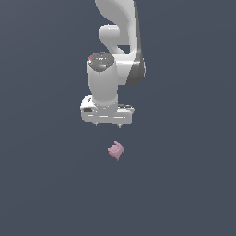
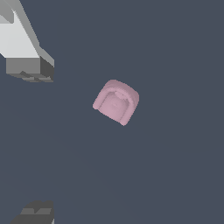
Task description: Pick up the object and move it to a goal position.
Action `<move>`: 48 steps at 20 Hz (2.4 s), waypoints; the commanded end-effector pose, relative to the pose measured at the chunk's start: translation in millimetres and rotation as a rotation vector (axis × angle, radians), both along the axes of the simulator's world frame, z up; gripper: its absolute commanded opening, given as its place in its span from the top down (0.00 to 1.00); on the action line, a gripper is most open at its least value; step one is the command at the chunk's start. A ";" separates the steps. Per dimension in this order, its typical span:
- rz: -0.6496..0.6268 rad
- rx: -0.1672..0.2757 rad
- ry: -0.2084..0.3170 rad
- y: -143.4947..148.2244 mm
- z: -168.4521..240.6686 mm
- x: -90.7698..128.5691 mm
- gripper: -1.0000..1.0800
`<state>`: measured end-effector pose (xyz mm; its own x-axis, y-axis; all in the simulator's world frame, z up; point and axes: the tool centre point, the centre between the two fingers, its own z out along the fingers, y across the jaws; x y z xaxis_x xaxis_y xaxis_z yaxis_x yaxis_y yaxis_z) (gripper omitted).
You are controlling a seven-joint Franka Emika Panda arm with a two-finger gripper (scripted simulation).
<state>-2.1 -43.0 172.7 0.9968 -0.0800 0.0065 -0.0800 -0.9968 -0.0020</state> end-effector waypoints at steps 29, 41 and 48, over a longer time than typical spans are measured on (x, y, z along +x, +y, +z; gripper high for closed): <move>-0.142 0.030 -0.013 25.5 -13.7 25.9 0.04; -0.415 0.012 0.004 31.6 -61.7 51.1 0.04; -0.502 0.003 0.006 33.9 -78.0 58.1 0.04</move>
